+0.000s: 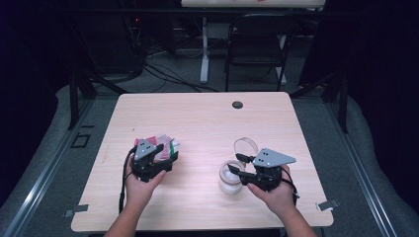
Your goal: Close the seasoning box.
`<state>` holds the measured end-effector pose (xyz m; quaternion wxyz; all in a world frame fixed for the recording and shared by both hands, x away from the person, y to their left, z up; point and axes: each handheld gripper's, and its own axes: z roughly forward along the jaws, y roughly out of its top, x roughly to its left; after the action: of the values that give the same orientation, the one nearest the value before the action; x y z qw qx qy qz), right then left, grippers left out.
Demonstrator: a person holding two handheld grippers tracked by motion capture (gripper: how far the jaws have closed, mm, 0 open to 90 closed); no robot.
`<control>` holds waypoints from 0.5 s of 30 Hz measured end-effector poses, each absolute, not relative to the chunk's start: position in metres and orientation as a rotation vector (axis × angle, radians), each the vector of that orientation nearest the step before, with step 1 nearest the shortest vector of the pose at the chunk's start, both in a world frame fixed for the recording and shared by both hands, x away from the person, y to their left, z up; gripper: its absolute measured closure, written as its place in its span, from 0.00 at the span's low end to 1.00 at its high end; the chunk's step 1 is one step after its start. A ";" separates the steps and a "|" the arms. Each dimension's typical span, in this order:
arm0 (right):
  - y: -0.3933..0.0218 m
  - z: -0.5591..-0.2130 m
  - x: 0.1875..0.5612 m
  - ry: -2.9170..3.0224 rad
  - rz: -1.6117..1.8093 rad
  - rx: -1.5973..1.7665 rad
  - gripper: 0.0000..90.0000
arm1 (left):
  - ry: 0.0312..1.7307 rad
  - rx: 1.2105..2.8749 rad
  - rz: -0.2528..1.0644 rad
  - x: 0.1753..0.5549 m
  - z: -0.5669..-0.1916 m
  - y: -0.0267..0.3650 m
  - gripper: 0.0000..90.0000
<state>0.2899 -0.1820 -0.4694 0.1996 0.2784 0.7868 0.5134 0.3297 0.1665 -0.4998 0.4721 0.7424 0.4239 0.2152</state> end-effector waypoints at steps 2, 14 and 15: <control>-0.184 -0.468 0.289 2.195 1.423 0.790 0.61 | 1.019 1.833 0.529 0.329 -0.499 0.163 0.41; -0.213 -0.454 0.289 2.143 1.432 0.884 0.73 | 0.987 1.849 0.494 0.325 -0.496 0.149 0.41; -0.215 -0.453 0.289 2.143 1.425 0.884 0.74 | 0.982 1.849 0.494 0.325 -0.496 0.148 0.41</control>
<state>0.2894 -0.2152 -0.4528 0.2088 0.3178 0.7702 0.5121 0.3252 0.1484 -0.4957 0.4753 0.7561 0.4018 0.2021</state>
